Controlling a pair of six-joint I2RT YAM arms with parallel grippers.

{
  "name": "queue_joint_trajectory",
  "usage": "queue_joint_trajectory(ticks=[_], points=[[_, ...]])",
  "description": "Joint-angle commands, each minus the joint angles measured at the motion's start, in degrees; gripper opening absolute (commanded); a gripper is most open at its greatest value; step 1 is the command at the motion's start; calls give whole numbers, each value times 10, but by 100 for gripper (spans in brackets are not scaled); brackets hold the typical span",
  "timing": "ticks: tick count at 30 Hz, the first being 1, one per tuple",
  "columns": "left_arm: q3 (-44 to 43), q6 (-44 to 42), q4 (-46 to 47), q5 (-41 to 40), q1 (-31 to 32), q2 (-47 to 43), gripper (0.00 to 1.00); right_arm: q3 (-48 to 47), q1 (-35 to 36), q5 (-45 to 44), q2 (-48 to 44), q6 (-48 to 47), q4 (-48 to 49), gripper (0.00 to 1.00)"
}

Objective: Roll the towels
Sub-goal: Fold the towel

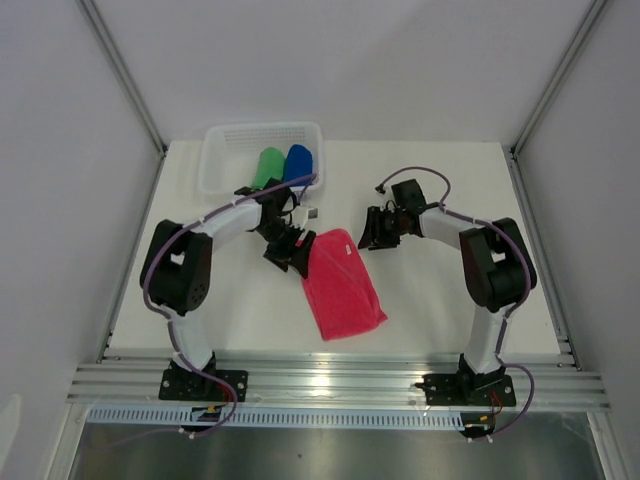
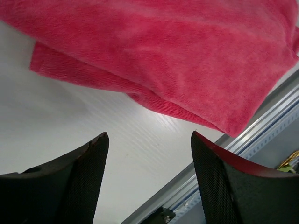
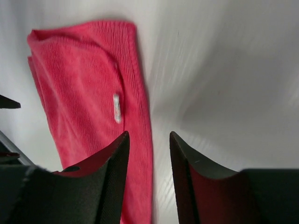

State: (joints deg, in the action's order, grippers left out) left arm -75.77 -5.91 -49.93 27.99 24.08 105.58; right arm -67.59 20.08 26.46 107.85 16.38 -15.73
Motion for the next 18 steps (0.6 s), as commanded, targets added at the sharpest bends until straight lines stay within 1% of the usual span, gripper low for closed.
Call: queue_joint_trajectory(ticks=[1, 5, 8, 10, 14, 16, 17, 18], points=[[-57, 73, 10, -14, -38, 28, 75, -47, 4, 28, 36, -9, 60, 45], [-87, 90, 14, -19, -45, 80, 77, -44, 9, 45, 68, 10, 95, 47], [-111, 107, 12, -4, -45, 118, 76, -47, 20, 49, 89, 16, 108, 48], [-126, 107, 12, 11, -45, 141, 74, -48, 24, 52, 101, 21, 119, 48], [-161, 114, 3, 21, -45, 175, 64, -49, 23, 51, 119, 44, 141, 48], [-174, 116, 1, 29, -45, 185, 51, -53, 23, 54, 130, 47, 144, 48], [-179, 118, 4, 29, -45, 191, 39, -54, 23, 49, 133, 50, 145, 46], [-182, 119, 8, 28, -44, 193, 32, -54, 22, 47, 139, 51, 144, 43]])
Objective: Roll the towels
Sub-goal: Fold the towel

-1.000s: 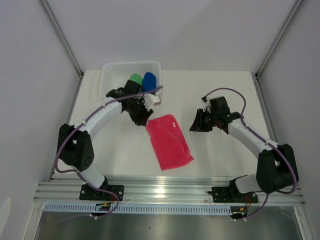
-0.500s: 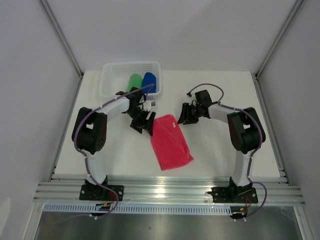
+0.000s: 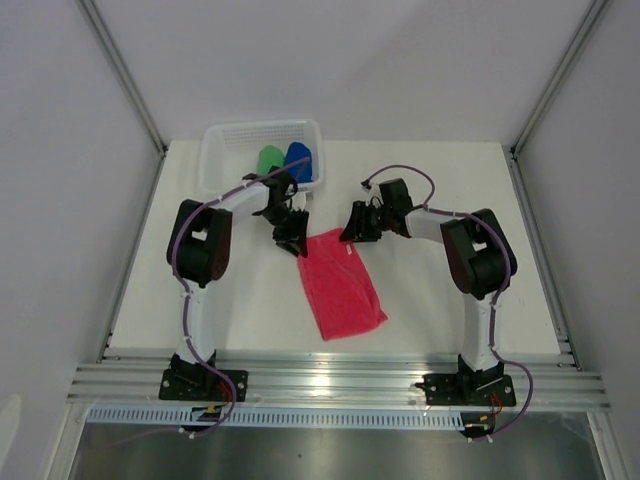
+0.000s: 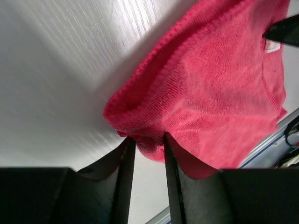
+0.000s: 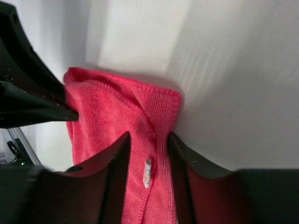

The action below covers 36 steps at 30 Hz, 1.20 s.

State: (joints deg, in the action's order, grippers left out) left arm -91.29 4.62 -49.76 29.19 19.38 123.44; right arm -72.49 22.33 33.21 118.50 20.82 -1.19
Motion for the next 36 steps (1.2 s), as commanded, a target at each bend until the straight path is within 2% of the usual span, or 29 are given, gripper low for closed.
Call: queue_joint_trajectory(ticks=[1, 2, 4, 5, 9, 10, 11, 14, 18, 19, 21, 23, 26, 30, 31, 32, 36], points=[[-35, 14, 11, 15, 2, 16, 24, -6, -1, -20, 37, 11, -2, 38], [-36, 14, 14, 16, 2, 21, 12, -5, -8, -19, 38, 24, -1, 21], [-58, 13, 17, 22, 2, 28, 2, 8, -18, -21, 34, 42, 5, 3], [-63, 12, 16, 24, 2, 30, 1, 18, -30, -26, 28, 59, 12, 0], [-102, 6, 5, 11, 5, 44, 1, 82, -55, -51, -31, 95, 65, 0], [-100, 0, 5, 6, 5, 44, 4, 95, -59, -54, -43, 103, 75, 0], [-97, -3, 6, 5, 6, 43, 20, 119, -62, -60, -67, 111, 90, 0], [-91, -24, 8, 4, 10, 36, 54, 153, -69, -82, -97, 142, 113, 0], [-80, -50, 2, 10, 17, 13, 59, 151, -81, -91, -96, 152, 129, 0], [-71, -70, 2, 12, 17, 4, 59, 143, -84, -79, -90, 146, 122, 1], [-55, -87, -5, 17, 22, -23, 59, 110, -84, -66, -76, 129, 104, 21], [-37, -124, -15, 22, 33, -59, 56, 90, -84, -74, -78, 89, 58, 34], [16, -198, -31, 26, 59, -113, 55, 82, -86, -122, -126, 24, 15, 39], [104, -327, -57, 24, 125, -248, 58, 101, -89, -155, -225, -61, -42, 43], [136, -375, -55, -5, 147, -271, 59, 107, -89, -155, -269, -76, -49, 43], [171, -397, -49, -25, 194, -293, 61, 125, -89, -154, -294, -89, -50, 43], [267, -484, 5, -122, 307, -365, 66, 196, -91, -146, -426, -144, -15, 46]])
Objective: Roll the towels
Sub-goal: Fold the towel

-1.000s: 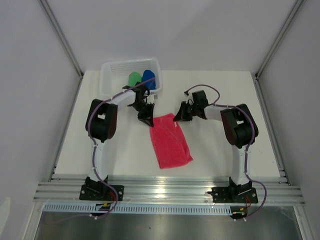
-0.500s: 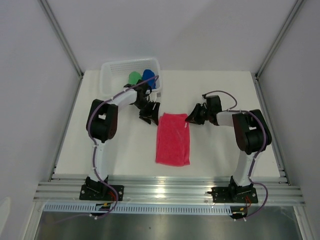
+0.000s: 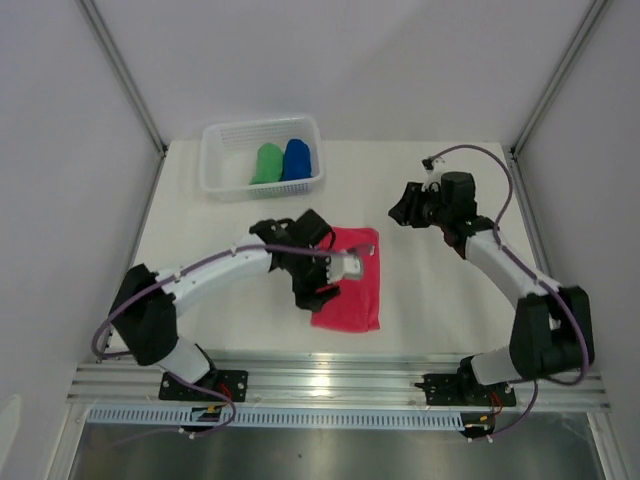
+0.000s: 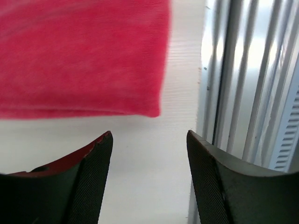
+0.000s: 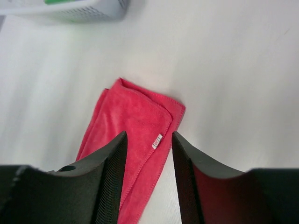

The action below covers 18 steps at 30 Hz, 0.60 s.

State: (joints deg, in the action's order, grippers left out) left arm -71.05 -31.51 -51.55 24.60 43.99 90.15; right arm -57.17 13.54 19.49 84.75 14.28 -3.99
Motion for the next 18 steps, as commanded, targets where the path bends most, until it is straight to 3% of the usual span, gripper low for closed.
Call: queue_joint_trajectory(ticks=[1, 5, 11, 18], points=[[78, -150, 52, -91, 92, -42, 68, 57, -4, -1, -112, -88, 30, 47], [121, -189, 100, -127, 123, -24, 71, 115, -14, 35, -203, -95, 56, 52], [115, -191, 129, -127, 138, 19, 71, 148, -44, 120, -245, -79, 42, 49], [134, -155, 167, -125, 160, 52, 71, 201, -44, 111, -301, -124, 56, 50]])
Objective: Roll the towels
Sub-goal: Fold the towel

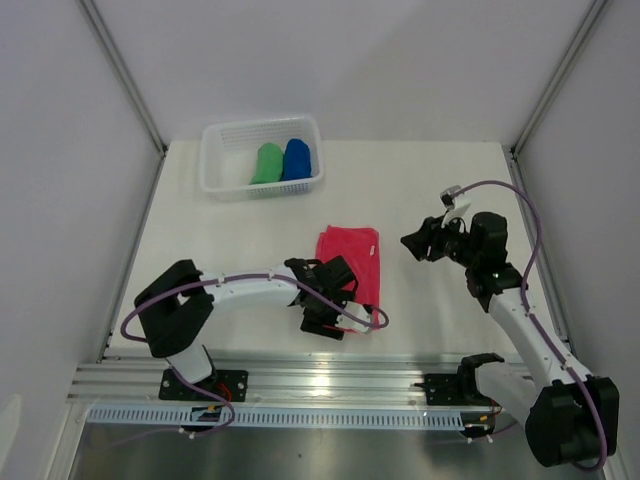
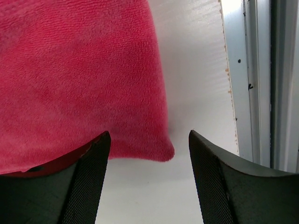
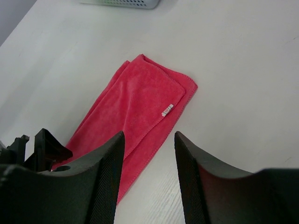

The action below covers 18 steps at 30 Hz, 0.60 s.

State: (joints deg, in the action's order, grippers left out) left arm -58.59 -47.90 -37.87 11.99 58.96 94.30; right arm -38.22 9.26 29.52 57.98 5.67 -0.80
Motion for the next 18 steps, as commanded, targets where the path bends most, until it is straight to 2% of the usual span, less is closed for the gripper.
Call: queue_joint_trajectory(ticks=[1, 3, 6, 7, 8, 9, 10, 11, 14, 17, 18], points=[[15, 18, 36, -2, 12, 19, 70, 21, -1, 18, -48, -48, 30, 50], [18, 29, 34, -1, 12, 26, 70, 28, -1, 41, -60, -89, 24, 51], [35, 49, 39, 1, 13, 27, 62, 45, 6, 73, -84, -160, -9, 50], [37, 56, 45, -3, 12, 30, 45, 49, 12, 72, -89, -214, -37, 49], [37, 64, 47, -9, 12, 30, 33, 54, 19, 71, -101, -241, -51, 48], [36, 80, 49, -15, 10, 29, 24, 57, 28, 71, -107, -272, -81, 48], [35, 89, 49, -17, -1, 27, 10, 57, 46, 75, -113, -349, -103, 48], [31, 97, 45, -7, -10, 18, 4, 57, 57, 77, -123, -392, -127, 47], [18, 119, 29, 32, -44, -5, 1, 56, 87, 84, -124, -526, -213, 47], [-2, 124, 9, 72, -70, -18, 1, 49, 117, 111, -108, -606, -285, 47], [-19, 132, -10, 107, -79, -18, 1, 50, 135, 111, -96, -618, -301, 48]])
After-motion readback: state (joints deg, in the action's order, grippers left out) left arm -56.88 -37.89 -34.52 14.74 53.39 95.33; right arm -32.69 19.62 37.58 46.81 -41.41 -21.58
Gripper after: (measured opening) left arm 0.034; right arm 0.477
